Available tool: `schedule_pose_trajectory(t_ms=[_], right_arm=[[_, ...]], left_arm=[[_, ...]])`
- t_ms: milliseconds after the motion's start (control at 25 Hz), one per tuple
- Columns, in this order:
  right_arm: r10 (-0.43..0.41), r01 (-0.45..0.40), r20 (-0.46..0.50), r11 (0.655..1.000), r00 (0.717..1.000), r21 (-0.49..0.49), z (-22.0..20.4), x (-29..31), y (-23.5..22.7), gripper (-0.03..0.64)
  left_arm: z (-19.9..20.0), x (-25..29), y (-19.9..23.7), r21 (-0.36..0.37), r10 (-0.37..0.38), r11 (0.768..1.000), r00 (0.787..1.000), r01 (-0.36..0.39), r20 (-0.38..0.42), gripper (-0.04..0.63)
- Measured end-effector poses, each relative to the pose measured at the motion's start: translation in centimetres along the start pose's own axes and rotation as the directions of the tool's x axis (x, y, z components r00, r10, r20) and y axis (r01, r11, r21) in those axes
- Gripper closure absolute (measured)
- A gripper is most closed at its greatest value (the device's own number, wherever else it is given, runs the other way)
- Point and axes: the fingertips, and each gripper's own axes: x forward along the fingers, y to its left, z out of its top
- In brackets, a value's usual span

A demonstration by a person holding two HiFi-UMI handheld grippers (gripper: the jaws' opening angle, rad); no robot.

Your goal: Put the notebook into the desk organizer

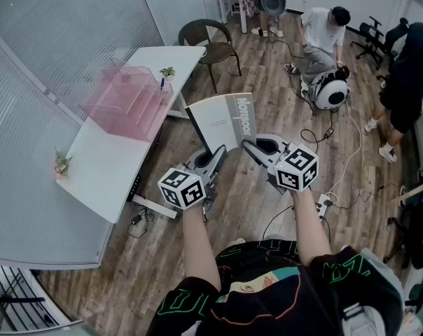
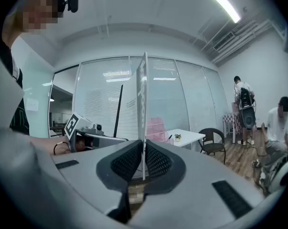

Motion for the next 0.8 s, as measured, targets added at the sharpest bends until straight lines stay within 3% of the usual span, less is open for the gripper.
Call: schedule_pose_trajectory(t_ms=[280, 560, 800], right_arm=[[-0.022, 0.021, 0.030, 0.999, 0.999, 0.030, 0.4, -2.0, -2.1, 0.595], [-0.047, 0.048, 0.038, 0.999, 0.998, -0.004, 0.3, -3.5, -4.7, 0.595], [-0.026, 0.027, 0.068, 1.000, 0.997, -0.013, 1.4, -4.5, -6.4, 0.595]], left_arm=[[0.1, 2.5, -1.4, 0.019, -0.020, 1.000, 1.000, 0.020, -0.003, 0.591], [-0.2, 5.5, -2.1, 0.037, -0.037, 0.999, 0.999, 0.039, -0.029, 0.591], [0.7, 7.1, -3.2, 0.072, -0.009, 0.997, 1.000, 0.009, -0.005, 0.591]])
